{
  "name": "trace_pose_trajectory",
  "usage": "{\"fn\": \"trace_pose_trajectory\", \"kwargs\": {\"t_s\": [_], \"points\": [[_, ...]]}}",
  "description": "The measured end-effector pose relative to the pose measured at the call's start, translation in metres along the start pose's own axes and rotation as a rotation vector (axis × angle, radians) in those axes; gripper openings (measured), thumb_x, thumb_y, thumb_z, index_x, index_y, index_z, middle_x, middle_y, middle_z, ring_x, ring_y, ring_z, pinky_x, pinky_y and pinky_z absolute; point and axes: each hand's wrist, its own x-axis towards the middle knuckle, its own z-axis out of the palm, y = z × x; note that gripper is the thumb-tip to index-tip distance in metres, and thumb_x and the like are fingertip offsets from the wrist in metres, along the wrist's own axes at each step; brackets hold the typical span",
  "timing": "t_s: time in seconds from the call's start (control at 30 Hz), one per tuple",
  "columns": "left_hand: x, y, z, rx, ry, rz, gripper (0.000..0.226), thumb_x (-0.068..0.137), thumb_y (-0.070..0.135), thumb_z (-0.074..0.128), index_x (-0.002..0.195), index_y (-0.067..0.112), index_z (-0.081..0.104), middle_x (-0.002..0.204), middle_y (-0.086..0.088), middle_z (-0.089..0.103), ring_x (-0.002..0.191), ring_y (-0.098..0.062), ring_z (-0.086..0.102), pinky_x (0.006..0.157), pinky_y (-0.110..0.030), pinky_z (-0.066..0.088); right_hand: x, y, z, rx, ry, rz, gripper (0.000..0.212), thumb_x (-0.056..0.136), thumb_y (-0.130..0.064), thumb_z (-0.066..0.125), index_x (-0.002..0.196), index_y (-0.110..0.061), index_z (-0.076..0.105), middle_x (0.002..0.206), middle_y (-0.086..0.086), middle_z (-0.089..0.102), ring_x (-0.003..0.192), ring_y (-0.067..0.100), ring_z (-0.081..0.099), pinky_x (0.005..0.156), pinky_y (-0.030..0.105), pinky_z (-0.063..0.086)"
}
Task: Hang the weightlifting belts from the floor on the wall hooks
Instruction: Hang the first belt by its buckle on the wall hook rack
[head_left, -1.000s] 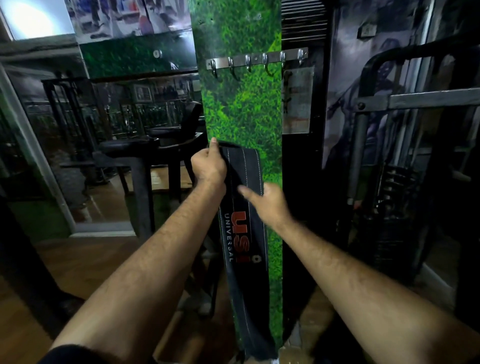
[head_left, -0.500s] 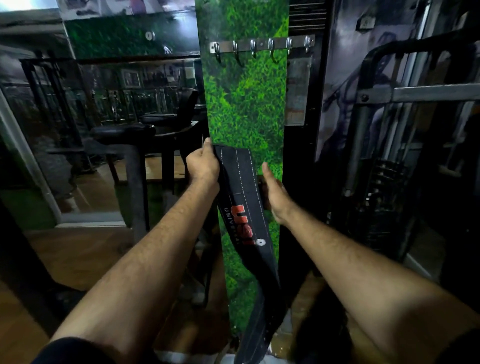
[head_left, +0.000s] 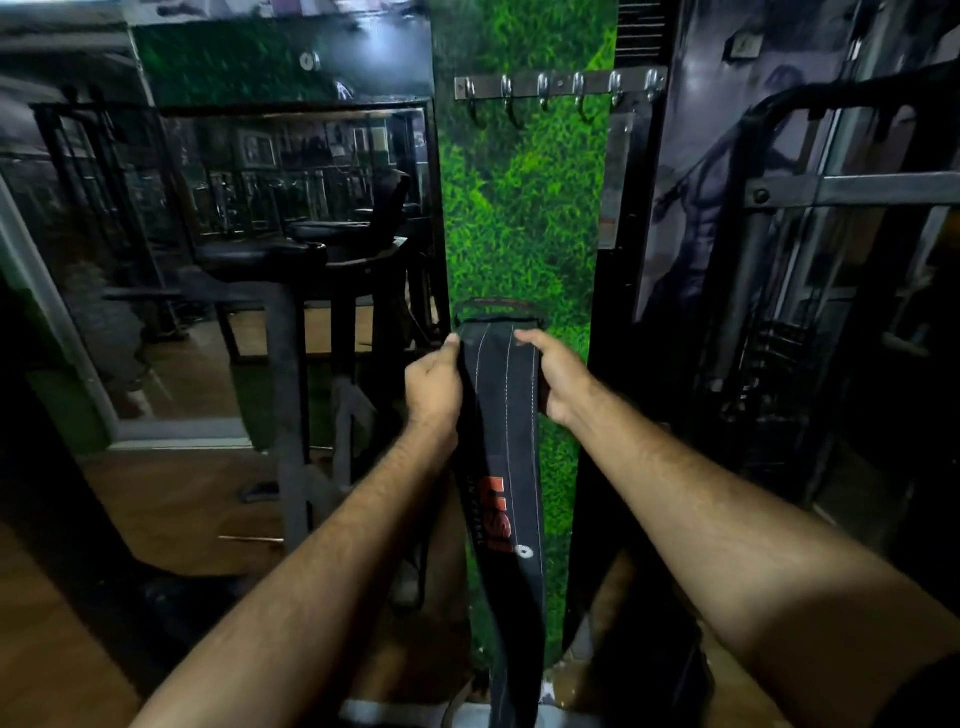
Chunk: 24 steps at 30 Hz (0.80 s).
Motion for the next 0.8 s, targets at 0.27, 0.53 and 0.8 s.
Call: {"fn": "trace_pose_trajectory", "kwargs": {"t_s": [0.27, 0.53, 0.8], "points": [[0.013, 0.024, -0.012, -0.107, -0.243, -0.22, 0.052, 0.095, 0.06, 0.046, 0.095, 0.016, 0.074, 0.083, -0.004, 0.078, 0.079, -0.022, 0.072, 0.076, -0.035, 0.058, -0.004, 0.016, 0.002, -0.026, 0.025, -0.232, 0.009, 0.078, -0.015, 0.065, 0.086, -0.011, 0.066, 0.084, 0.009, 0.068, 0.074, 0.022, 0.064, 0.068, 0.031, 0.051], [0.016, 0.048, 0.002, -0.23, -0.401, -0.13, 0.046, 0.098, 0.054, 0.046, 0.102, 0.017, 0.074, 0.106, -0.008, 0.077, 0.099, -0.026, 0.073, 0.09, -0.04, 0.057, -0.021, 0.015, -0.002, -0.117, 0.038, -0.262, 0.026, 0.094, -0.001, 0.045, 0.075, -0.017, 0.053, 0.063, -0.006, 0.066, 0.058, 0.009, 0.063, 0.046, 0.015, 0.048], [0.035, 0.057, 0.017, -0.07, -0.402, 0.016, 0.014, 0.099, 0.023, 0.055, 0.094, 0.014, 0.065, 0.089, -0.008, 0.071, 0.081, -0.024, 0.069, 0.08, -0.045, 0.058, -0.013, 0.012, -0.014, -0.122, 0.032, -0.188, 0.038, 0.088, -0.041, 0.05, 0.104, -0.011, 0.067, 0.107, 0.008, 0.072, 0.101, 0.027, 0.067, 0.091, 0.039, 0.053]]}}
